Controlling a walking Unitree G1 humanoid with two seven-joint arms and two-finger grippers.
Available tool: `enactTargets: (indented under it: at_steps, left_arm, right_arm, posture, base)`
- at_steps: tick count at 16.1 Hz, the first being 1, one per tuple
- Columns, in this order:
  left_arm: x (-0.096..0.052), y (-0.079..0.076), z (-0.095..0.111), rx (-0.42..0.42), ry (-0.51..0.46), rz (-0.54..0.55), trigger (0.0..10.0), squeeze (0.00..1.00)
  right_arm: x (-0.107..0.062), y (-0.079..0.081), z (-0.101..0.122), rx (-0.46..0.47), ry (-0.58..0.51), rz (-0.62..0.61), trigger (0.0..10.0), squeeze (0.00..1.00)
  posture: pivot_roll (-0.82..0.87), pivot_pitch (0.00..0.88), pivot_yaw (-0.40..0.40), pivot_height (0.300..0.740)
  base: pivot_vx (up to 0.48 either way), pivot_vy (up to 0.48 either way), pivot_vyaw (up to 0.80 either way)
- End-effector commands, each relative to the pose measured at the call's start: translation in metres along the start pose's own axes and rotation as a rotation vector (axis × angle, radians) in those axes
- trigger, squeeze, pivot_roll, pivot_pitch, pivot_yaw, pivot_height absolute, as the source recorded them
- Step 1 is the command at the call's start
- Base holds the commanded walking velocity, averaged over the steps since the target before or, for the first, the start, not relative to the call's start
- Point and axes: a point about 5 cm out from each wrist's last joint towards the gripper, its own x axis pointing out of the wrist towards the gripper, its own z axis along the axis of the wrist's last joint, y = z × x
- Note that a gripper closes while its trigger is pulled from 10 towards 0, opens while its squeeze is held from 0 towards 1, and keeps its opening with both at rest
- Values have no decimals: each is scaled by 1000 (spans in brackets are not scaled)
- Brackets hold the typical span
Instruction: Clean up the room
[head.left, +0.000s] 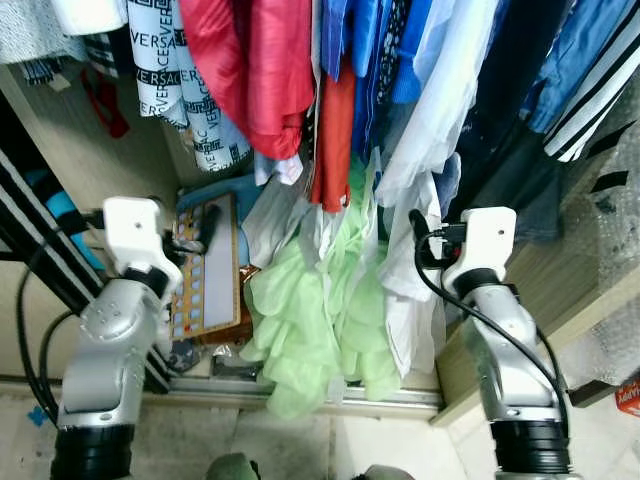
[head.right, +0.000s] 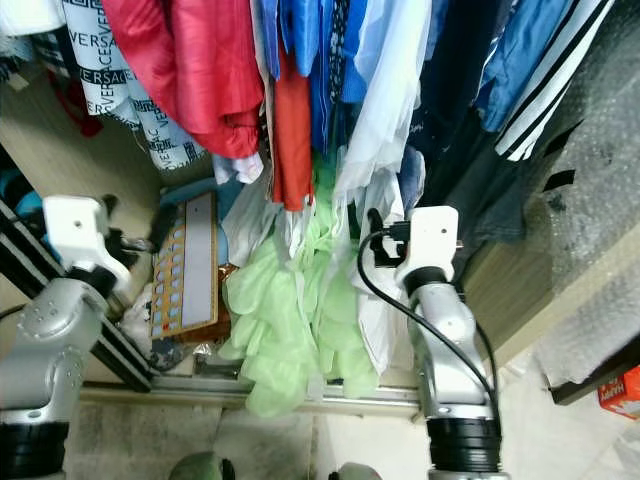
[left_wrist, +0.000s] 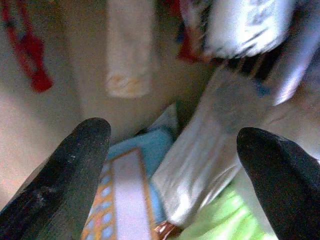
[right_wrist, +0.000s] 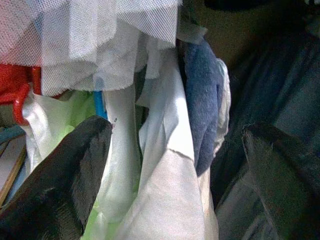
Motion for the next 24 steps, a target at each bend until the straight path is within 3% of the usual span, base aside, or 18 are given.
enactTargets:
  at_steps: [1,4,6,7,8,10,11,12,14,16,20,22,24]
  left_arm:
    - [-5,-2,-18,14,69,67,10000,1000]
    - [-22,-39,-47,-10,154,10,10000,1000]
    - [-17,-42,-37,-11,116,-22,10000,1000]
    - [-15,-37,-33,-46,108,9,10000,984]
    - [-16,-34,-30,-61,91,32,10000,0]
    - [-27,-30,-32,-71,86,93,10000,0]
    - [-33,-32,-33,-66,87,78,10000,0]
    - [-35,-36,-37,-88,120,52,10000,0]
    - [-37,-40,-35,-60,88,41,10000,0]
    - [-41,-37,-36,-85,84,85,10000,0]
    - [-35,-32,-41,-101,167,130,10000,0]
    - [-31,-29,-43,-97,143,156,10000,0]
    - [-21,-34,-36,-26,123,143,10000,0]
  right_arm:
    - [-1,-2,0,7,5,-17,10000,1000]
    - [-4,-2,-11,3,47,-15,10000,1000]
    - [-4,-1,-8,-6,35,3,10000,1000]
    - [-5,-3,-4,-8,20,1,10000,745]
    - [-7,-5,-2,4,12,-13,10000,0]
    - [-14,-6,-4,0,19,-12,10000,0]
    - [-19,1,-6,-15,21,38,10000,0]
    - [-20,5,-8,-6,27,58,10000,0]
    - [-20,10,-9,18,33,75,10000,0]
    - [-22,20,-6,23,19,129,10000,0]
    - [-16,18,-16,54,50,123,10000,0]
    - [-12,21,-16,63,52,146,10000,0]
    - [-4,22,-9,51,19,154,10000,0]
  posture:
    - [-9,0,-10,740]
    - [-2,0,-15,740]
    - [-13,0,0,740]
    - [-19,0,9,740]
    - [-25,0,14,740]
    - [-28,0,13,740]
    - [-19,0,4,740]
    - [-12,0,-1,740]
    - [-8,0,-6,740]
    - [-15,0,-2,740]
    - [-4,0,-18,740]
    - [3,0,-19,740]
    - [10,0,-20,740]
  base:
    - [0,0,0]
    - [0,0,0]
    - [0,0,0]
    - [0,0,0]
    - [0,0,0]
    - [0,0,297]
    - [0,0,800]
    - [0,0,800]
    - [0,0,800]
    - [0,0,800]
    - [0,0,800]
    - [0,0,800]
    - [0,0,800]
